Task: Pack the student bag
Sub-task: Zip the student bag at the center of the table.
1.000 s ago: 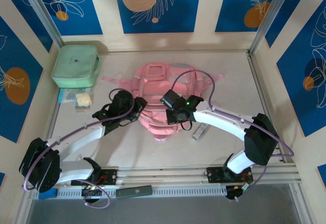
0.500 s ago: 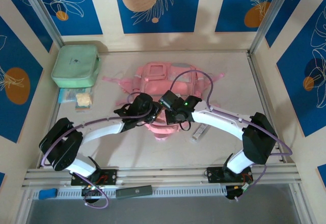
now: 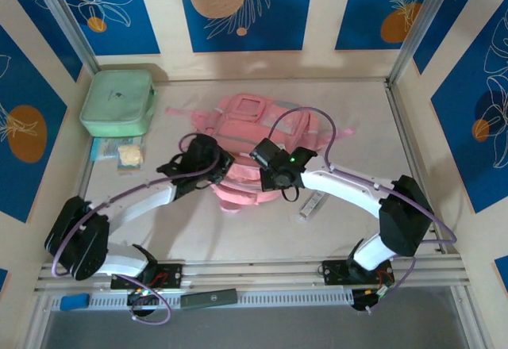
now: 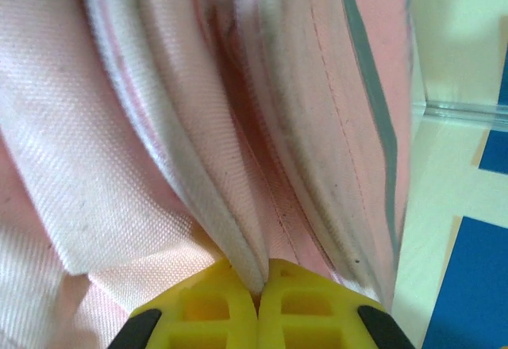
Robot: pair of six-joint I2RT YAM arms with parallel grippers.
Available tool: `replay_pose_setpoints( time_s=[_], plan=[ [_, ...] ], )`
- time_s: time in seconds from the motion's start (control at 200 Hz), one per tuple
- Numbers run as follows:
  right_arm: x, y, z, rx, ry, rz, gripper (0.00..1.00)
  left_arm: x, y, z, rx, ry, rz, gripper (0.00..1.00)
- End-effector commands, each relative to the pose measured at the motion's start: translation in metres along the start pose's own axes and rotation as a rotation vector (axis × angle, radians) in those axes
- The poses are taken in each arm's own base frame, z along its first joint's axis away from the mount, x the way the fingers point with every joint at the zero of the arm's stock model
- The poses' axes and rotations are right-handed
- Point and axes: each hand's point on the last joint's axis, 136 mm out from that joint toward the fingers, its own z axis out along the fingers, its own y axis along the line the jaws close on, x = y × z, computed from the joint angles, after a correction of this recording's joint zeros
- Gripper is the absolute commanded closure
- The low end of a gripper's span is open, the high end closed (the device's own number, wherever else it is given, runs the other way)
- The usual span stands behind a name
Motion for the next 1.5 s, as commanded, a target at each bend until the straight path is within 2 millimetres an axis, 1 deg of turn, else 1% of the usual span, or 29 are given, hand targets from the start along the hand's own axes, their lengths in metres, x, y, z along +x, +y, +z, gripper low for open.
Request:
replay_pose_setpoints(
  time_s=[0.0,0.045,0.08,0.125,0.21,0.27,0.325,0.35,0.38,0.46,0.49,0.575,0.615,0.7,0.745,0.82,0.925,0.98,1.045,1.08,1.11,1.14,1.216,1.251,1.336,1.431,1.496],
  plan=[
    [0.012,-0.051,-0.007,0.151,0.04,0.047,1.0,-0.044,0.032,-0.02,-0.095,-0.068,0.121,1.0],
    [0.013,-0.056,-0.005,0.162,0.056,0.059,1.0,-0.052,0.033,-0.021,-0.103,-0.043,0.125,1.0],
    [0.011,-0.051,-0.005,0.154,0.048,0.033,1.0,-0.055,0.029,-0.019,-0.086,-0.02,0.15,1.0],
    [0.007,-0.037,-0.007,0.14,0.021,-0.024,1.0,-0.057,0.025,-0.018,-0.075,0.006,0.163,1.0],
    [0.001,-0.001,-0.013,0.092,-0.015,-0.107,1.0,-0.058,0.005,-0.018,-0.016,0.018,0.215,1.0],
    [0.001,0.016,-0.014,0.054,-0.009,-0.113,1.0,-0.058,-0.007,-0.023,0.015,0.013,0.259,0.76],
    [-0.001,0.025,-0.012,0.034,-0.008,-0.107,1.0,-0.055,-0.011,-0.029,0.029,0.025,0.283,0.65],
    [-0.001,0.027,-0.011,0.03,-0.005,-0.102,1.0,-0.054,-0.01,-0.033,0.028,0.025,0.278,0.61],
    [-0.001,0.028,-0.01,0.024,-0.006,-0.097,1.0,-0.05,-0.006,-0.036,0.026,0.027,0.264,0.59],
    [-0.001,0.031,-0.008,0.01,-0.004,-0.09,1.0,-0.037,0.006,-0.041,0.045,0.025,0.179,0.56],
    [-0.001,0.031,-0.008,0.006,-0.004,-0.091,1.0,-0.031,0.013,-0.042,0.053,0.021,0.14,0.54],
    [-0.002,0.03,-0.009,0.005,-0.003,-0.091,1.0,-0.018,0.024,-0.042,0.067,0.009,0.058,0.49],
    [-0.002,0.03,-0.009,0.004,-0.005,-0.09,1.0,-0.011,0.025,-0.041,0.071,0.009,0.043,0.49],
    [0.0,0.03,-0.008,-0.003,0.0,-0.083,1.0,0.004,0.02,-0.033,0.071,0.026,0.017,0.48],
    [0.0,0.03,-0.008,-0.006,0.001,-0.078,1.0,0.011,0.015,-0.027,0.077,0.034,0.004,0.48],
    [-0.001,0.031,-0.007,-0.008,-0.003,-0.077,1.0,0.017,0.009,-0.018,0.082,0.026,-0.011,0.48],
    [0.0,0.032,-0.005,-0.008,-0.003,-0.074,1.0,0.025,-0.004,-0.005,0.087,0.032,0.003,0.52],
    [0.0,0.032,-0.005,-0.004,-0.005,-0.074,1.0,0.028,-0.004,0.002,0.069,0.039,-0.009,0.6],
    [0.0,0.032,-0.003,-0.001,-0.005,-0.075,1.0,0.027,-0.002,0.007,0.061,0.03,-0.023,0.65],
    [-0.001,0.03,-0.002,0.008,-0.005,-0.073,1.0,0.024,-0.001,0.008,0.065,0.014,-0.02,0.73],
    [-0.002,0.028,-0.001,0.018,-0.004,-0.073,1.0,0.022,-0.005,0.008,0.086,-0.003,0.002,0.78],
    [-0.002,0.026,-0.001,0.026,-0.005,-0.072,1.0,0.021,-0.005,0.007,0.08,-0.012,0.019,0.84],
    [-0.003,0.016,-0.001,0.059,-0.003,-0.048,1.0,0.018,0.002,0.004,0.026,-0.018,0.035,1.0],
    [-0.004,0.01,-0.002,0.072,0.0,-0.034,1.0,0.017,0.002,0.002,0.03,-0.019,0.042,1.0],
    [-0.007,-0.01,-0.001,0.116,0.015,0.018,1.0,0.013,0.003,-0.002,0.038,-0.007,0.056,1.0],
    [-0.013,-0.035,0.001,0.158,0.015,0.059,1.0,0.007,0.015,-0.008,0.0,0.01,0.064,1.0],
    [-0.018,-0.05,0.003,0.175,0.016,0.081,1.0,0.003,0.02,-0.013,0.004,0.01,0.072,1.0]
  ],
)
